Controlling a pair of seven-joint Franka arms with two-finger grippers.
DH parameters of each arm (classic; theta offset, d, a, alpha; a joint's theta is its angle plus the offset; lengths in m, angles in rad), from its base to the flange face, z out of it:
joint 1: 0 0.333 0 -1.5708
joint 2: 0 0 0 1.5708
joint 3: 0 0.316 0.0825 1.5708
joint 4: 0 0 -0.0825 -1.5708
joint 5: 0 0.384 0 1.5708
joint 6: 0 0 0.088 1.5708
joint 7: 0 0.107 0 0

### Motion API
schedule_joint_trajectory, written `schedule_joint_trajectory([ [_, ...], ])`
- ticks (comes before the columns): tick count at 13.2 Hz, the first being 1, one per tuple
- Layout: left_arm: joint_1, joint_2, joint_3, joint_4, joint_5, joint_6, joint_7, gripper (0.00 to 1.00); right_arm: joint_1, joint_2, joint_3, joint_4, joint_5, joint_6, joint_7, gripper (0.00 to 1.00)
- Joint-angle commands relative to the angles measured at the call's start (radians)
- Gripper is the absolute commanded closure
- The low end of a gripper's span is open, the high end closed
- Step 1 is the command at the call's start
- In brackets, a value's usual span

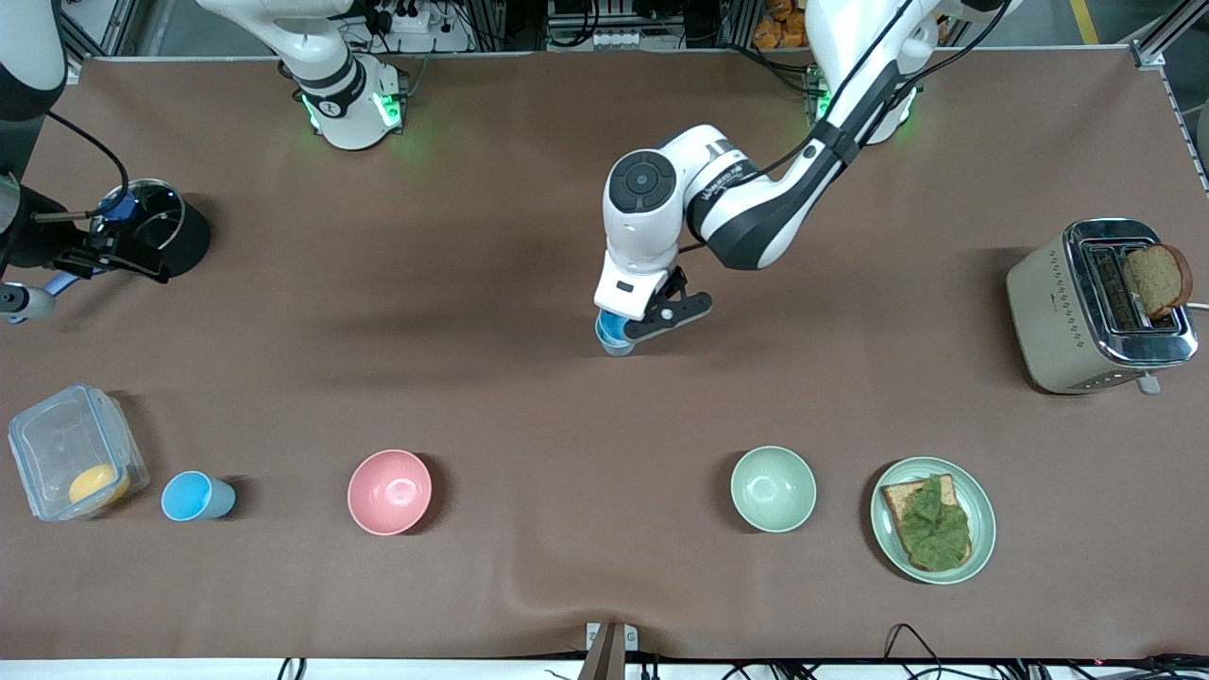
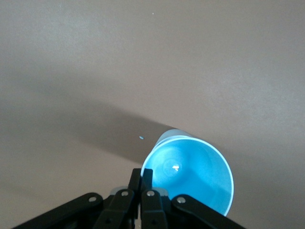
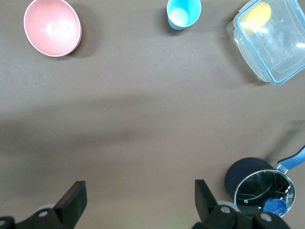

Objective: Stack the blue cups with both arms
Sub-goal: 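Open the left gripper and lift it away from the stacked cups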

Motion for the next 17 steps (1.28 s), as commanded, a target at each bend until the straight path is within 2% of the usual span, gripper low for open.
schedule_joint_trajectory([
  [1, 0.002, 0.004, -0.001, 0.007, 0.01, 0.003, -0.034, 0.67, -0.02, -0.006, 0.019, 0.004, -0.02, -0.021, 0.005, 0.0],
  [2, 0.008, 0.004, -0.001, 0.008, 0.011, 0.003, -0.034, 0.01, -0.019, -0.006, 0.019, 0.004, -0.02, -0.022, 0.005, 0.0],
  [5, 0.025, -0.025, 0.007, 0.028, 0.013, 0.003, -0.028, 0.0, -0.022, -0.005, 0.019, 0.005, -0.02, -0.022, 0.005, 0.0],
  [7, 0.08, -0.118, 0.008, 0.025, 0.019, -0.02, -0.019, 0.0, -0.027, -0.003, 0.018, 0.005, -0.018, -0.022, -0.003, 0.0],
  [11, 0.271, -0.318, 0.001, 0.028, 0.008, -0.156, 0.108, 0.0, -0.028, -0.003, 0.016, 0.004, -0.018, -0.024, -0.004, 0.0],
  [17, 0.633, -0.478, -0.002, 0.028, -0.125, -0.357, 0.826, 0.0, -0.028, -0.003, 0.016, 0.005, -0.017, -0.024, -0.004, 0.0],
])
